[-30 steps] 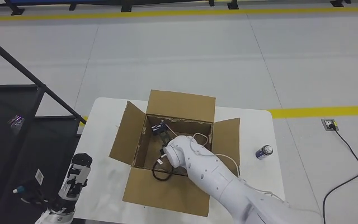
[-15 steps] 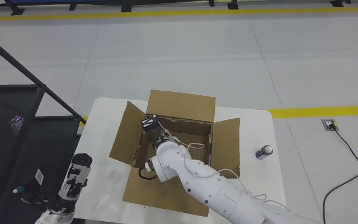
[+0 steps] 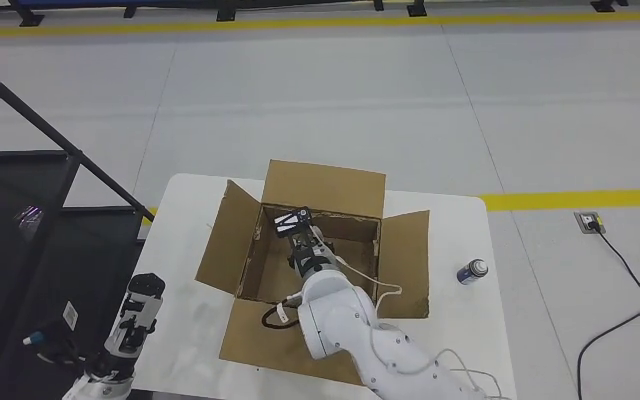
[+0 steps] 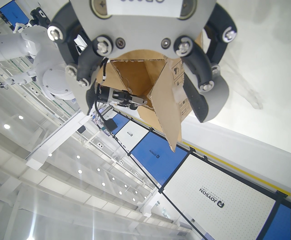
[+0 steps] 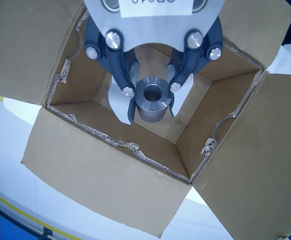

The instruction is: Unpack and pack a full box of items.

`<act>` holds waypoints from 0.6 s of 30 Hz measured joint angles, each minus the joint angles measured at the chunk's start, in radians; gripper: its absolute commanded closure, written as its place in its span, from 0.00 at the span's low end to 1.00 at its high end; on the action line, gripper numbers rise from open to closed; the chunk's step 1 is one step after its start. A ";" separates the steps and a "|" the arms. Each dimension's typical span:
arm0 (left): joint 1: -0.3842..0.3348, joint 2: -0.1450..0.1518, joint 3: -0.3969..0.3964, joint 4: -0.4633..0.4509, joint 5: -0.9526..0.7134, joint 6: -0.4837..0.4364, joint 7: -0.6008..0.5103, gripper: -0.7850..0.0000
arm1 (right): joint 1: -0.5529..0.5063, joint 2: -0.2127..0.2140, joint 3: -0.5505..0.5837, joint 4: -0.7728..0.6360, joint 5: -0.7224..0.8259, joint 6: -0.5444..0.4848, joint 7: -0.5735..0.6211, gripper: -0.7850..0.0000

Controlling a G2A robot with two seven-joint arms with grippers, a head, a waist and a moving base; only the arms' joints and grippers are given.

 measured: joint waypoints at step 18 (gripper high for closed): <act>0.000 0.000 0.000 0.000 0.000 0.000 0.000 0.00 | -0.189 0.044 0.160 -0.327 -0.165 -0.044 0.053 1.00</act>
